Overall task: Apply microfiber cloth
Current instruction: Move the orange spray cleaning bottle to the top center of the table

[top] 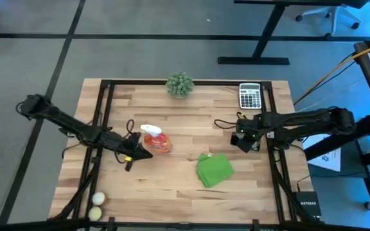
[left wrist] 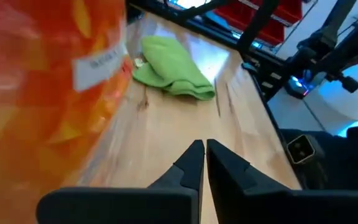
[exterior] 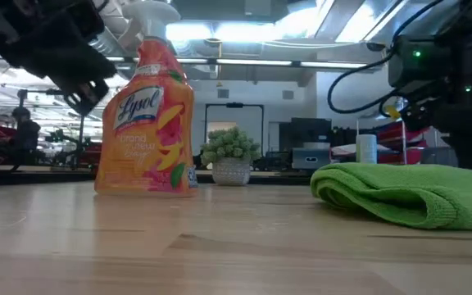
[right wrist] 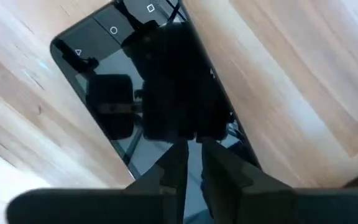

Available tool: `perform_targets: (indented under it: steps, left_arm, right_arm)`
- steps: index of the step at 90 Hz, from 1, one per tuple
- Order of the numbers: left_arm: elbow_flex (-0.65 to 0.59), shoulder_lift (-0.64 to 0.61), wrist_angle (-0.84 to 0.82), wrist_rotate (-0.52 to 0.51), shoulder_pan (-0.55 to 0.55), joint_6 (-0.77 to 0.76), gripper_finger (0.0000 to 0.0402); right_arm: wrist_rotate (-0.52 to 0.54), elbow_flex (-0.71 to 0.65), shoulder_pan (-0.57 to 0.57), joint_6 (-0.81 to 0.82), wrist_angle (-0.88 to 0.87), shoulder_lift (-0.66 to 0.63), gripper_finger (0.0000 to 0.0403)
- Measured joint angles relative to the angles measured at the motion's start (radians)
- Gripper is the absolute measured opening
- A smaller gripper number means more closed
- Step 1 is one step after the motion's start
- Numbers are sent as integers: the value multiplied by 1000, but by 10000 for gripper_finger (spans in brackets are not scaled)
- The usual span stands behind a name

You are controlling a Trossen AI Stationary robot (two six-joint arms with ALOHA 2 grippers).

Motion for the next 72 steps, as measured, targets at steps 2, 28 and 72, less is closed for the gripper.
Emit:
perform_targets:
  steps: [2, 28, 72]
  left_arm:
    - [0, 22, 23, -12, 3, 9, 0]
    - [18, 196, 80, -243, 86, 76, 0]
    - [22, 287, 216, -218, 306, 208, 0]
  right_arm:
    - [0, -2, 0, 0, -1, 0, 33]
    - [-19, -40, 0, 38, 26, -3, 33]
    - [-27, -45, 0, -17, 506, 117, 33]
